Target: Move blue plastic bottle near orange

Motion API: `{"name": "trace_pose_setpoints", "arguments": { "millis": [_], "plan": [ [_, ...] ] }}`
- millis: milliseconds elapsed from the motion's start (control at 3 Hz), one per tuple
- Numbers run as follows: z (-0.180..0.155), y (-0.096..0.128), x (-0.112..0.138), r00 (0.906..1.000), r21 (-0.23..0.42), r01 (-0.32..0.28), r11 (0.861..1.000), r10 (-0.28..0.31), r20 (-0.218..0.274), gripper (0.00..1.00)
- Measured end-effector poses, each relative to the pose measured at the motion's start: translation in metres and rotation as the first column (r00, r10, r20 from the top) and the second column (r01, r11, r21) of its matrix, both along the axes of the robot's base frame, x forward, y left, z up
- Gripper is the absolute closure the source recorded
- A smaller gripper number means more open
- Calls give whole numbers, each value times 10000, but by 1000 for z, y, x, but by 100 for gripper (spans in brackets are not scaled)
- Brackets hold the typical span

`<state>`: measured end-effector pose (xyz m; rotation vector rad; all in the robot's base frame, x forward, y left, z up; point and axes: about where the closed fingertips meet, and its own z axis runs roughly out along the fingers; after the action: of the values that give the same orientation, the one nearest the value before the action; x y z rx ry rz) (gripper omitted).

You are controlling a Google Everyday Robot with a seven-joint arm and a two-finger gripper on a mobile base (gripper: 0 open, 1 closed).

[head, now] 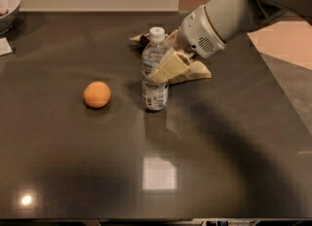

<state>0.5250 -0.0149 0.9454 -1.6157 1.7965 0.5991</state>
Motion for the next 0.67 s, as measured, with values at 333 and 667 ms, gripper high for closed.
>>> {"name": "trace_pose_setpoints", "arguments": {
  "millis": [333, 667],
  "plan": [
    [-3, 24, 9, 9994, 150, -340, 9993, 340, -7, 100],
    [-7, 46, 14, 9976, 232, -697, 9973, 698, -35, 100]
  ]
}}
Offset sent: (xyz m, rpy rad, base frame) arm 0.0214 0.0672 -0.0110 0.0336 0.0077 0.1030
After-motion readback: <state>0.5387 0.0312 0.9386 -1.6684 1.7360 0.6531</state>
